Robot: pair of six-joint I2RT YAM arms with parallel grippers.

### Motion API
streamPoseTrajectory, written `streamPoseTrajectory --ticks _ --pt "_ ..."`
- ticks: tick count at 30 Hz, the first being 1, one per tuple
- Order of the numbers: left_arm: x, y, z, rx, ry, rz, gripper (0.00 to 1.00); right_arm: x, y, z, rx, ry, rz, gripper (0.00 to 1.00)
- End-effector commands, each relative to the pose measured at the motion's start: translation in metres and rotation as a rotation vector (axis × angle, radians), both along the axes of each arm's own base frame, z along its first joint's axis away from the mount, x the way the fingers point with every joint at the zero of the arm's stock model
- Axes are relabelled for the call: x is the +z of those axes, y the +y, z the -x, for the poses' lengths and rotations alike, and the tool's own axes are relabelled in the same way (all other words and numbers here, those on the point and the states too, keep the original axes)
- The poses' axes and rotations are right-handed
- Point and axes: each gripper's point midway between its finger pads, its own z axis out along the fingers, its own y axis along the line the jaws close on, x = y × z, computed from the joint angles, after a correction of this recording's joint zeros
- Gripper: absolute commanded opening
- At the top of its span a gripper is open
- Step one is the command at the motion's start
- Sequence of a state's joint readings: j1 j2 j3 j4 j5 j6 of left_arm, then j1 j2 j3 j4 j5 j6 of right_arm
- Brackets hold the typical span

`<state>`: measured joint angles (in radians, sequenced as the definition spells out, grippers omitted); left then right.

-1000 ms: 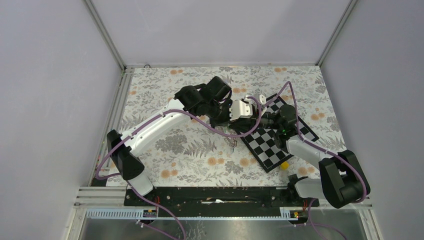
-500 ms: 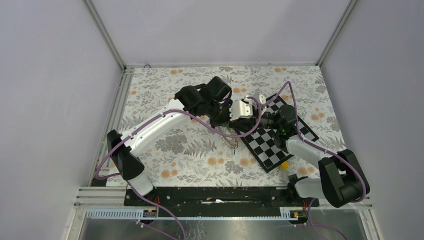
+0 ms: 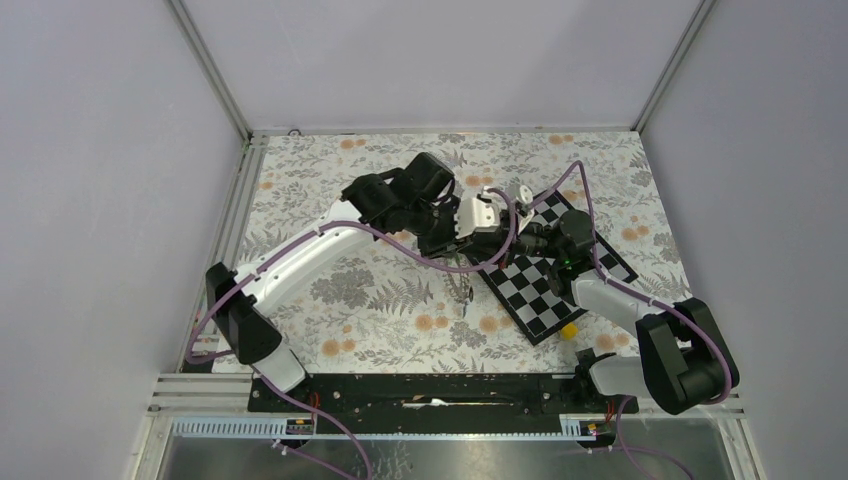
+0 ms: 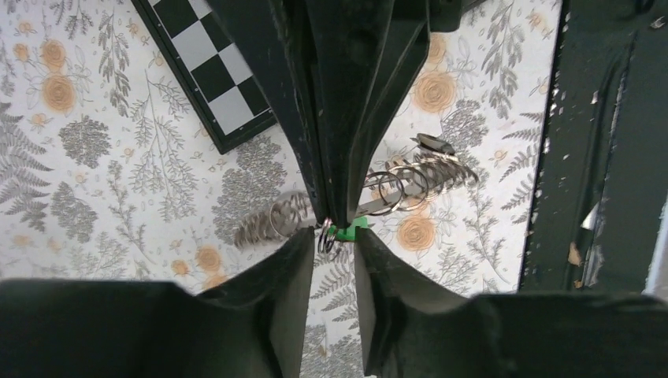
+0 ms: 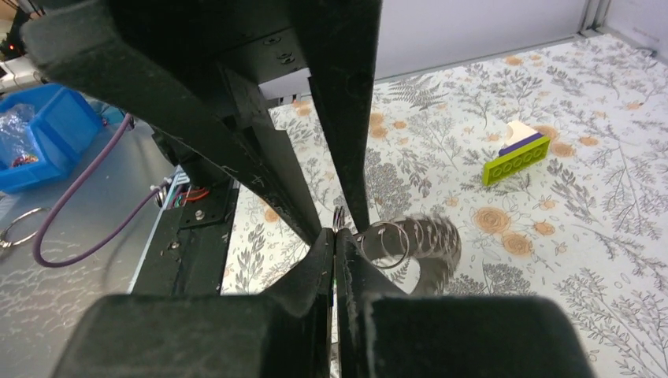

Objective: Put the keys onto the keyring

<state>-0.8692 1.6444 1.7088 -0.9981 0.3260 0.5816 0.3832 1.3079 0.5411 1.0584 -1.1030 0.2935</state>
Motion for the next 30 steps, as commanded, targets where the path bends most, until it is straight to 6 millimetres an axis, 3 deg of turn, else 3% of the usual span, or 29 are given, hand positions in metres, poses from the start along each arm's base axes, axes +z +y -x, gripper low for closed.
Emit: streamPoseTrajectory --ticks 1,6,19,30 --pt "0.040 -0.003 -0.006 0.002 -0.016 0.222 0.39 0.044 -0.003 -0.001 -0.018 -0.099 -0.100 0.00" --pt "0.053 0.004 -0.007 0.013 0.024 0.343 0.46 0.052 -0.006 0.000 -0.026 -0.096 -0.126 0.00" --pt "0.047 0.004 0.000 -0.027 0.148 0.409 0.45 0.057 -0.008 0.002 -0.025 -0.105 -0.136 0.00" --pt "0.030 0.005 0.001 -0.045 0.200 0.383 0.13 0.056 -0.010 0.001 -0.032 -0.106 -0.135 0.00"
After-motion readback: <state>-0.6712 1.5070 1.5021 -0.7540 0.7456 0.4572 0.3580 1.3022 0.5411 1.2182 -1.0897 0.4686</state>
